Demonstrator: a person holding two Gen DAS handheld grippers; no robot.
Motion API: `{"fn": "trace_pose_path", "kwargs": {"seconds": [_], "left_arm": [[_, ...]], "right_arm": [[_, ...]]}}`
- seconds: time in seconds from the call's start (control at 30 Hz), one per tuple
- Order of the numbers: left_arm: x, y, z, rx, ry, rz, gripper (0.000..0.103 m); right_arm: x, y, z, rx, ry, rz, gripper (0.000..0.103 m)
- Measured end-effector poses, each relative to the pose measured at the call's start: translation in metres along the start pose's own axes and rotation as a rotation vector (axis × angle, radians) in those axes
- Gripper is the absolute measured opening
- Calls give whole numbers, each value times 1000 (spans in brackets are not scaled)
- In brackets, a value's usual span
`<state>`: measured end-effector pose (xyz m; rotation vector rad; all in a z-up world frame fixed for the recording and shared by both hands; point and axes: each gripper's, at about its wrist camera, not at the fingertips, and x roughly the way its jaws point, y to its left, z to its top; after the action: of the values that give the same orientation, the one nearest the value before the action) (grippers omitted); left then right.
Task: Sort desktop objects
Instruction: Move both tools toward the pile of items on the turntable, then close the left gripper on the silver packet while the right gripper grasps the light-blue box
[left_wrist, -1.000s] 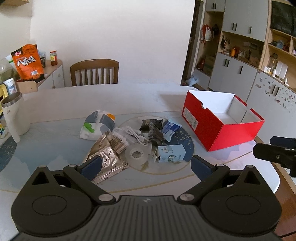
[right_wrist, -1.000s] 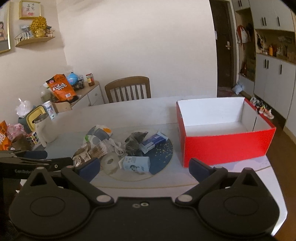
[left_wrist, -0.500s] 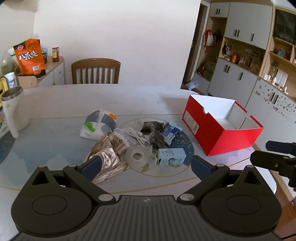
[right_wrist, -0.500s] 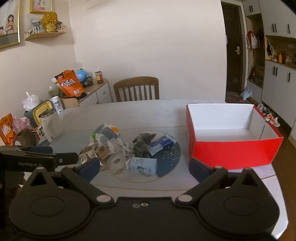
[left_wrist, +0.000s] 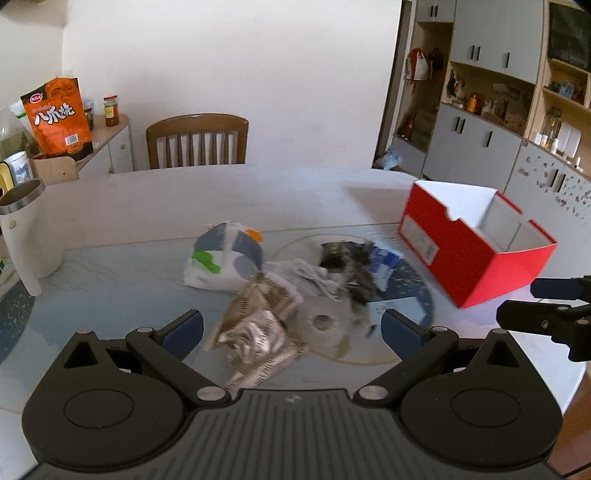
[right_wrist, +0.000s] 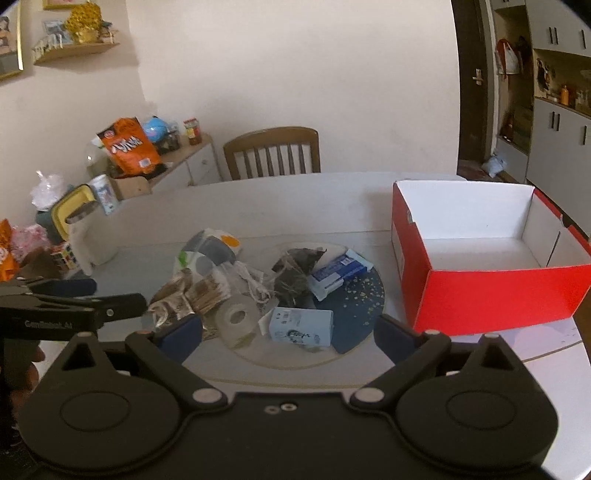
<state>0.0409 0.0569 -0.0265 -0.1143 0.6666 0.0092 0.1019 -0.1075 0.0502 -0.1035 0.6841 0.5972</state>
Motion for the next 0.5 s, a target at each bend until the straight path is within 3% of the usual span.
{"fn": "trace_pose_path", "kwargs": {"seconds": [0.5], "left_arm": [[54, 34, -6, 60, 61, 0, 102]], "right_arm": [[86, 14, -2, 7, 91, -84, 99]]}}
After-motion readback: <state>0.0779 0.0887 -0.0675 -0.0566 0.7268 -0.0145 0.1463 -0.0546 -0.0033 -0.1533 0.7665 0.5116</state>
